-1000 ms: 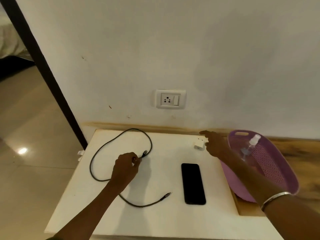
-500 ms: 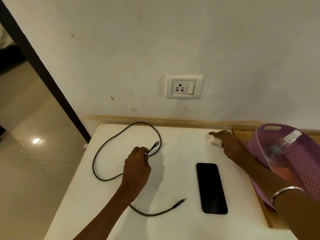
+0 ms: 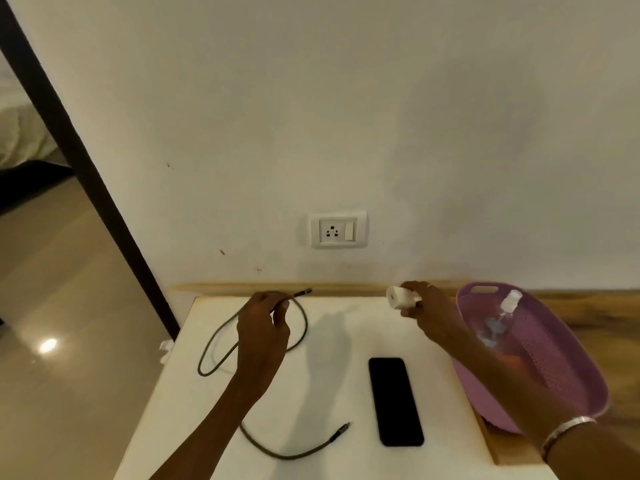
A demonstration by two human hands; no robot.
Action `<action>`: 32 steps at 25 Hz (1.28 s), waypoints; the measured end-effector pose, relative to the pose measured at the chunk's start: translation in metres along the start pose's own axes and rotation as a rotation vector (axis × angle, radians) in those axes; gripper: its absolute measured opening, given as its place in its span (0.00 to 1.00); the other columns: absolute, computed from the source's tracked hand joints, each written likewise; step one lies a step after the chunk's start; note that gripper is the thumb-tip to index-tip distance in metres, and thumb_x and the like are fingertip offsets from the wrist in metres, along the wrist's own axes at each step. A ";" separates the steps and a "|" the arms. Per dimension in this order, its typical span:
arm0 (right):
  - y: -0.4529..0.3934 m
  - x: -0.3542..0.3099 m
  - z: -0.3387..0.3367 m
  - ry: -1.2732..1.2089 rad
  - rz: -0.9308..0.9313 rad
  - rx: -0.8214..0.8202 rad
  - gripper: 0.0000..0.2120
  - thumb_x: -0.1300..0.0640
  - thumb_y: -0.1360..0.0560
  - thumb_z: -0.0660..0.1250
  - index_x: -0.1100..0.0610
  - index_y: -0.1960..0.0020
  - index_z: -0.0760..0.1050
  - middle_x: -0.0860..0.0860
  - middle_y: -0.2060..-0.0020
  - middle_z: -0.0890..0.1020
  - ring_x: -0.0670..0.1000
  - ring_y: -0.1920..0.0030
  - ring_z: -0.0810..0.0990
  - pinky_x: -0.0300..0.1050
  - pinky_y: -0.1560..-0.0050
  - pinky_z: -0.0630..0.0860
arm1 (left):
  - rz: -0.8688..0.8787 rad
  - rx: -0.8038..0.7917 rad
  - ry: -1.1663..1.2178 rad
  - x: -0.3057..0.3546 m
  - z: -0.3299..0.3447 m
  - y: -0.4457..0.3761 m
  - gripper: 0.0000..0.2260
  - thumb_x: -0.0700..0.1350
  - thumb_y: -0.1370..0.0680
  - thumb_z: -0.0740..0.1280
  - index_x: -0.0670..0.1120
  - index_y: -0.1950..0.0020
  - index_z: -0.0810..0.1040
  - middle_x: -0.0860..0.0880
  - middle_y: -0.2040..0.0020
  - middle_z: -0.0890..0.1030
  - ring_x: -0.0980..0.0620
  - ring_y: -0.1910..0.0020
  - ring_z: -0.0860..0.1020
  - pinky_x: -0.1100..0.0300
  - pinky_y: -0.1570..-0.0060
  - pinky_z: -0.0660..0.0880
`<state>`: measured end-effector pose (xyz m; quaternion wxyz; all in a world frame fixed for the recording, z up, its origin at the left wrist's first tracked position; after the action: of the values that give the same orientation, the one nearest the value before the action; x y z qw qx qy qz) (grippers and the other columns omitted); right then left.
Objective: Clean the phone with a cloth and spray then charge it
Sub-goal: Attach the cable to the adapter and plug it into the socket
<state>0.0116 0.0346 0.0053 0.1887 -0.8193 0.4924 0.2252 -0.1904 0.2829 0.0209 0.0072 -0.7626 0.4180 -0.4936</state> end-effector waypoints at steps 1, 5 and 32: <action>0.008 -0.015 -0.013 -0.047 -0.010 0.017 0.24 0.63 0.33 0.76 0.53 0.39 0.76 0.51 0.46 0.80 0.50 0.52 0.79 0.40 0.53 0.72 | 0.030 0.029 0.048 0.014 -0.008 -0.006 0.06 0.39 0.22 0.69 0.48 0.51 0.85 0.54 0.60 0.78 0.57 0.61 0.77 0.72 0.60 0.67; 0.037 -0.072 -0.062 -0.192 -0.098 0.027 0.23 0.60 0.31 0.75 0.52 0.38 0.76 0.49 0.48 0.79 0.45 0.58 0.81 0.37 0.53 0.74 | 0.166 0.060 0.186 0.074 -0.039 -0.026 0.05 0.38 0.25 0.74 0.48 0.55 0.85 0.55 0.63 0.79 0.59 0.62 0.77 0.73 0.62 0.68; 0.113 -0.153 -0.137 -0.111 -0.172 0.018 0.18 0.55 0.26 0.70 0.49 0.37 0.75 0.50 0.50 0.76 0.49 0.55 0.82 0.42 0.52 0.75 | 0.464 -0.084 0.070 0.178 -0.083 -0.001 0.06 0.46 0.27 0.76 0.54 0.51 0.86 0.57 0.58 0.71 0.52 0.56 0.74 0.64 0.58 0.68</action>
<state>-0.1267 0.0218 0.1938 0.2420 -0.8431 0.4109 0.2487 -0.2236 0.2021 0.1971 0.0741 -0.6282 0.6021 -0.4872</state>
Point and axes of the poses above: each hand's wrist, its own y-axis away from the middle knuckle, its own z-axis out of the palm, x = y × z, the point moved 1 cm from there along -y, towards the middle knuckle
